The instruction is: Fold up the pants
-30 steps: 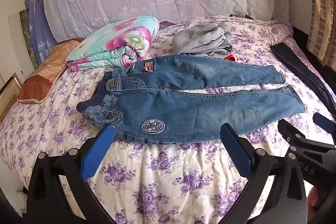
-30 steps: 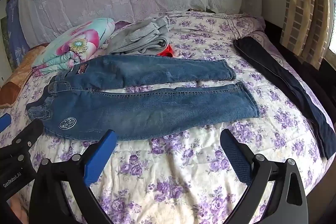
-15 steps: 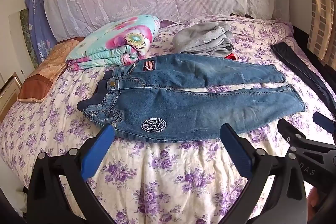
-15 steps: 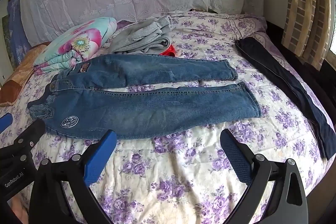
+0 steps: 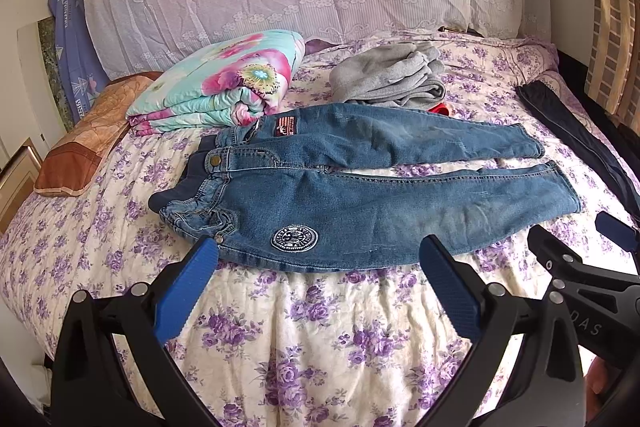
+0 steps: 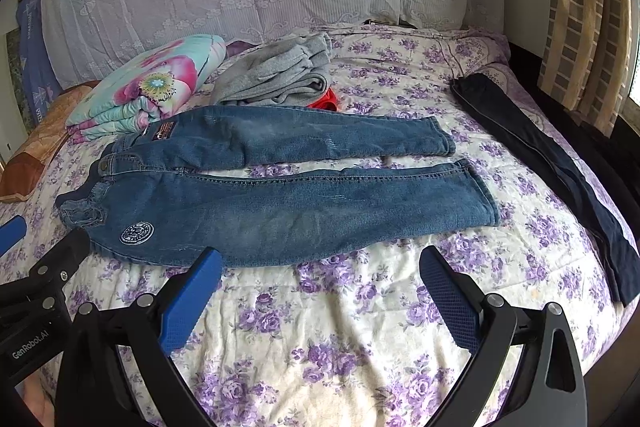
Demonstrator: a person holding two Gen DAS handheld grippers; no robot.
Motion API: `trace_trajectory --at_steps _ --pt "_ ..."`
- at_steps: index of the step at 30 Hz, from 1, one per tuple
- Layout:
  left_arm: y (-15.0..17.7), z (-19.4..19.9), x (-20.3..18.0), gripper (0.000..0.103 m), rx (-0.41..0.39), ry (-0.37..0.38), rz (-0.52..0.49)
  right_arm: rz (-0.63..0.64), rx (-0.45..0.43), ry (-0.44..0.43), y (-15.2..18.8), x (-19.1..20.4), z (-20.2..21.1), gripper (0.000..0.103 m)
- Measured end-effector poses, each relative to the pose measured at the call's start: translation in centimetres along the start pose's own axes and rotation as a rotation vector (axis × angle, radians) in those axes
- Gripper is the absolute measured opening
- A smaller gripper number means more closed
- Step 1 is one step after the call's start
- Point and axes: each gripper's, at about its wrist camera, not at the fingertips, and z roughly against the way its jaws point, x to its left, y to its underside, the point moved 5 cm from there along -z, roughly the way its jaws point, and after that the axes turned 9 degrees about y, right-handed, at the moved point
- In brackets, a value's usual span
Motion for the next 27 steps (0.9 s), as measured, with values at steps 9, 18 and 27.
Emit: trace_trajectory --at_steps 9,18,27 --pt "0.12 -0.01 0.09 0.098 -0.001 0.000 0.002 -0.001 0.000 -0.004 -0.14 0.00 0.12 0.100" --pt "-0.14 0.50 0.09 0.098 0.006 0.000 0.003 0.003 0.001 -0.008 -0.22 0.24 0.32 0.100" --pt "-0.10 0.51 0.11 0.098 0.008 0.000 0.004 0.002 0.000 -0.008 -0.15 0.35 0.33 0.100"
